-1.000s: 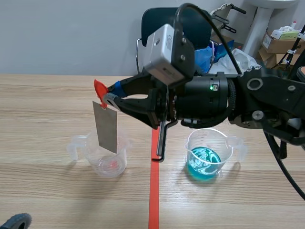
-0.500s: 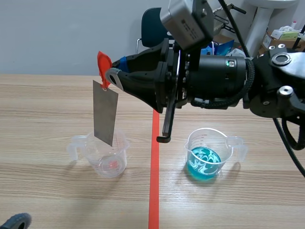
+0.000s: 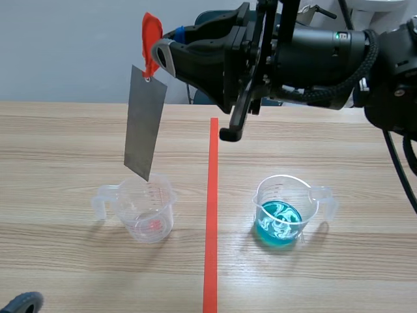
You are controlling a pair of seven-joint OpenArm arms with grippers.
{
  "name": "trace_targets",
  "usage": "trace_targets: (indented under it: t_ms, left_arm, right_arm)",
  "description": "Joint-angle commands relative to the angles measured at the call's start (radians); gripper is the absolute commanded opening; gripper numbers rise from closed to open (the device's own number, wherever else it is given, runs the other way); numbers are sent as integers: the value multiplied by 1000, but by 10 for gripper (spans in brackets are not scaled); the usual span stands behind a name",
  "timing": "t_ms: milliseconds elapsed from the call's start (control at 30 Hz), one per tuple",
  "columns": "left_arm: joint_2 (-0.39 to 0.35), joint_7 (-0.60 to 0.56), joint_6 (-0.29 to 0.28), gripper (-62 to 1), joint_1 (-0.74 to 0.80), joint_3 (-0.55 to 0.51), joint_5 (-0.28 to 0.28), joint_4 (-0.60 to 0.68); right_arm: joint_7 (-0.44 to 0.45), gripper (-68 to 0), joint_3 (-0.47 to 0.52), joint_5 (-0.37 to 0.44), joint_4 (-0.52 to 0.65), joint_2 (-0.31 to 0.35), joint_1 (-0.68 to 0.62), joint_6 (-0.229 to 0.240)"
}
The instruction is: Do the redox reaction experiment
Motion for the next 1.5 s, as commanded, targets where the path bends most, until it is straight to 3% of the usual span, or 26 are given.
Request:
trace_targets:
  t_ms: [0,433,1467]
  left_arm:
    - [8,-15,-3,14,3,3,-5,9]
    - [8,-15,-3,14,3,3,-5,9]
    - [8,-14,-3,14,3,3,-5,9]
  right_arm:
    - [2,-667,18,26,14,10,29,-5]
    - [-28,-667,20,66,19,10,29,-5]
    - [-31,-667,20,74,19,10,28,-5]
